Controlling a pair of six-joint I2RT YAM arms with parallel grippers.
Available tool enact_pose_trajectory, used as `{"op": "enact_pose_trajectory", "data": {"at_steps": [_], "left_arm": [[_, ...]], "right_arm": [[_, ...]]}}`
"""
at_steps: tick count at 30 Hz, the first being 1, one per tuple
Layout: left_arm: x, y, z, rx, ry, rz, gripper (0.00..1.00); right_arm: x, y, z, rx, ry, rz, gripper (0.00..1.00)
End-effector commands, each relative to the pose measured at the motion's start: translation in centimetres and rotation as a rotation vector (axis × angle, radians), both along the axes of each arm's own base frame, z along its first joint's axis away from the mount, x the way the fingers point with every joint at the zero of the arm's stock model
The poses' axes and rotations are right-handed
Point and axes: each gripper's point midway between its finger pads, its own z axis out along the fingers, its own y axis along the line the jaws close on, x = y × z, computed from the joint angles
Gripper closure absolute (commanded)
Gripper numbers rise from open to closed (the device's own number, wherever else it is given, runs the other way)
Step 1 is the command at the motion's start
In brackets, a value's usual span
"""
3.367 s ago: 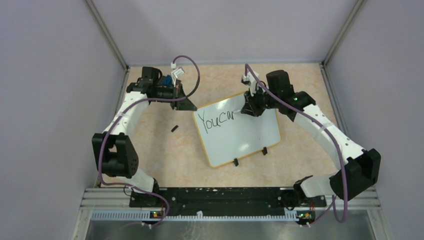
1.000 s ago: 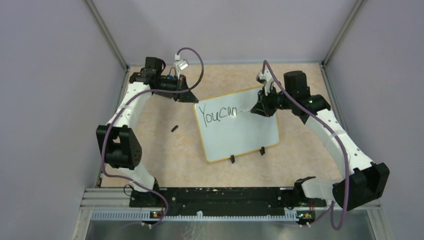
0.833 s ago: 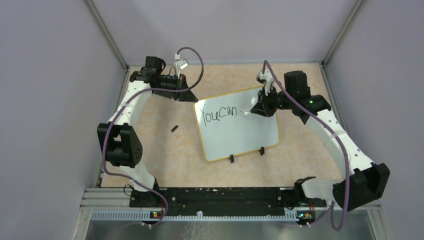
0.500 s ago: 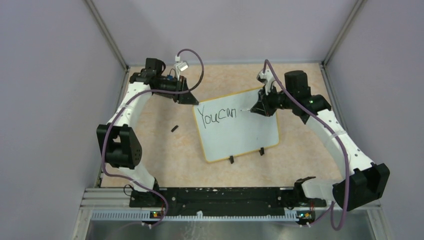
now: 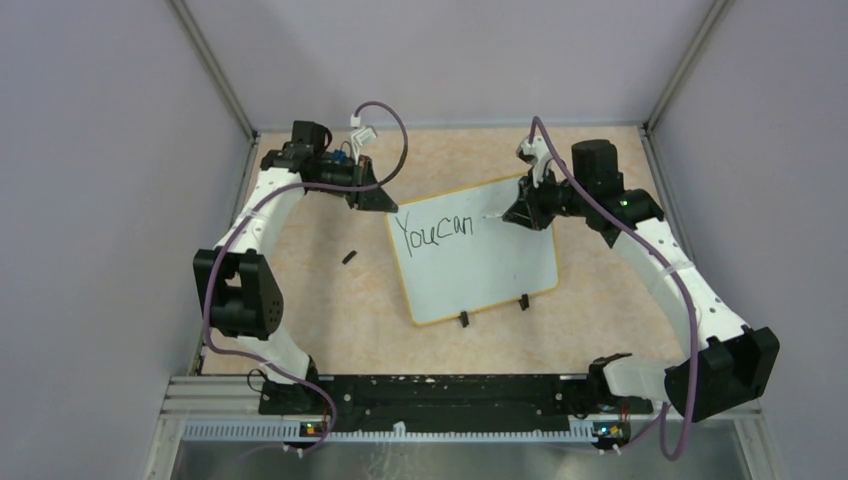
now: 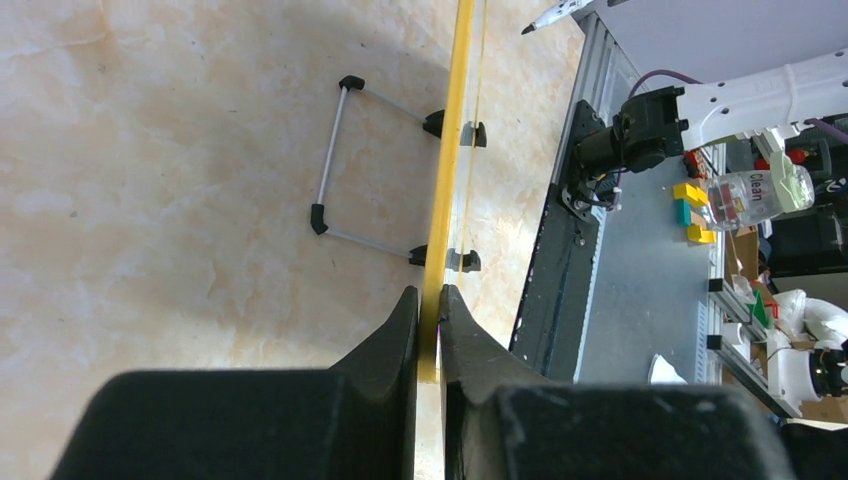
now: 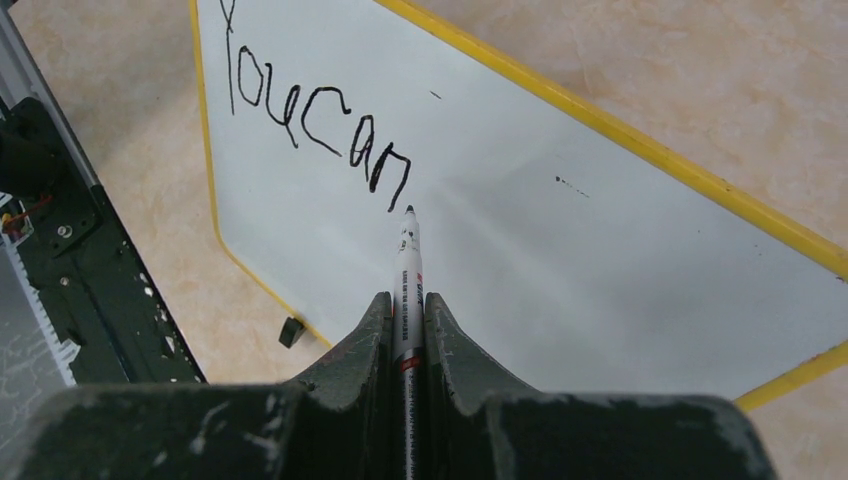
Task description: Write a sentence on the whiteboard
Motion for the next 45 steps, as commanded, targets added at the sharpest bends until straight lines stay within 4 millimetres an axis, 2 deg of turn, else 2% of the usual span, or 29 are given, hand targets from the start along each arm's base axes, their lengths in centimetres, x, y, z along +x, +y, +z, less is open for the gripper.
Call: {"op": "enact_pose_trajectory", "data": {"at_steps": [1, 8, 16, 45], "left_arm": [[-0.7, 0.0, 1.5, -0.019, -0.056, -0.007, 0.9], [-0.9, 0.0, 1.3, -0.011, -0.068, -0.008, 1.0], [-1.0, 0.2, 1.4, 0.001, -0.121, -0.001, 1.0], [-1.6, 0.0, 1.4, 0.001, -0.134, -0.015, 1.0]], "right_arm": [[1.2, -0.3, 2.7, 0.015, -0.105, -0.021, 1.0], [2.2, -0.5, 1.9, -0.007, -0.101, -0.049, 1.0], [2.3, -0.3, 1.9, 0.0, -0.092, -0.036, 1.0], [3.8, 0.3, 1.6, -0.002, -0.081, -0.046, 1.0]]}}
